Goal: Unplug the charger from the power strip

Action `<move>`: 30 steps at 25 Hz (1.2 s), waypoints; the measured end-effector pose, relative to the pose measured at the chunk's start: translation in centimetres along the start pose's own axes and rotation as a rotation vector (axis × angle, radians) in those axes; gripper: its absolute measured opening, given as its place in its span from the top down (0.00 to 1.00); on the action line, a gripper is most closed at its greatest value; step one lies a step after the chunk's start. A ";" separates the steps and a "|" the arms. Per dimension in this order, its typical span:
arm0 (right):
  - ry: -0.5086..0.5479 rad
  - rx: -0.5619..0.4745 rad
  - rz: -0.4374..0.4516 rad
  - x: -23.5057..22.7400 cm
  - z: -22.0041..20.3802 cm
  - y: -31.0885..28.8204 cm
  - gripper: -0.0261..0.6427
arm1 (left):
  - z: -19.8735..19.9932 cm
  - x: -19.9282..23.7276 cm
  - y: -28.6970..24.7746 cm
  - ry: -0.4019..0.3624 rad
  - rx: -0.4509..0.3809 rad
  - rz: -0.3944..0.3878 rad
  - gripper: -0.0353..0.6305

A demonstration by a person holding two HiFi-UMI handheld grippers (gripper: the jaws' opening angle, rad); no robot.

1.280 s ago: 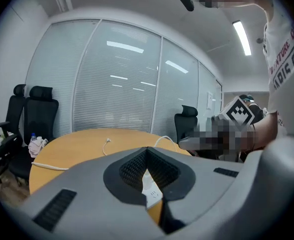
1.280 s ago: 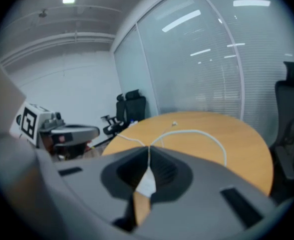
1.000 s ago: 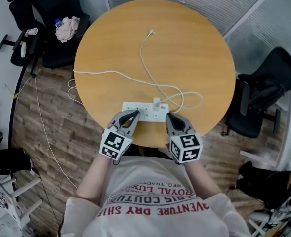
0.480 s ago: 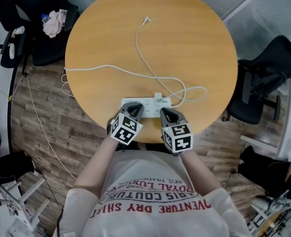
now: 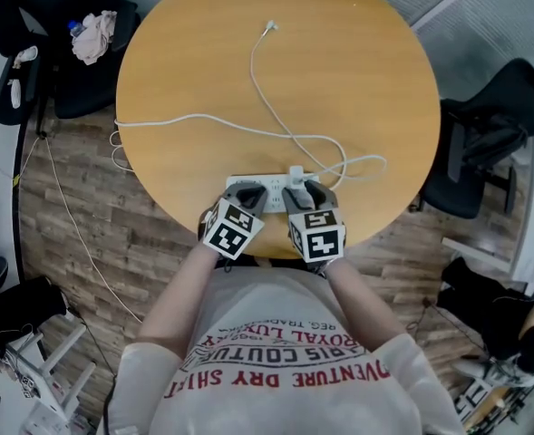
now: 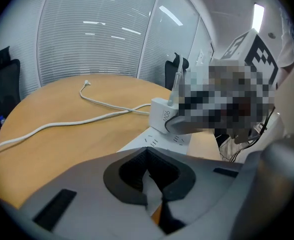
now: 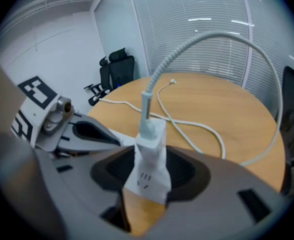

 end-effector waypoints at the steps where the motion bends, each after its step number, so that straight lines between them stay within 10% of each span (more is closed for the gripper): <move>1: -0.006 0.009 -0.014 0.0 0.1 -0.3 0.66 | 0.0 0.0 0.0 0.006 0.000 -0.008 0.90; 30: -0.107 0.093 -0.157 0.3 0.7 -2.0 0.72 | 0.2 0.1 -0.1 -0.001 0.001 -0.022 0.90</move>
Point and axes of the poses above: the fingertips, and each gripper's own axes: y backward along the fingers, x to its left, z out of its top, the point moved 5 cm from there along y, backward along the fingers, and after that the axes turned 9 degrees about -z, right-handed, at the moved point
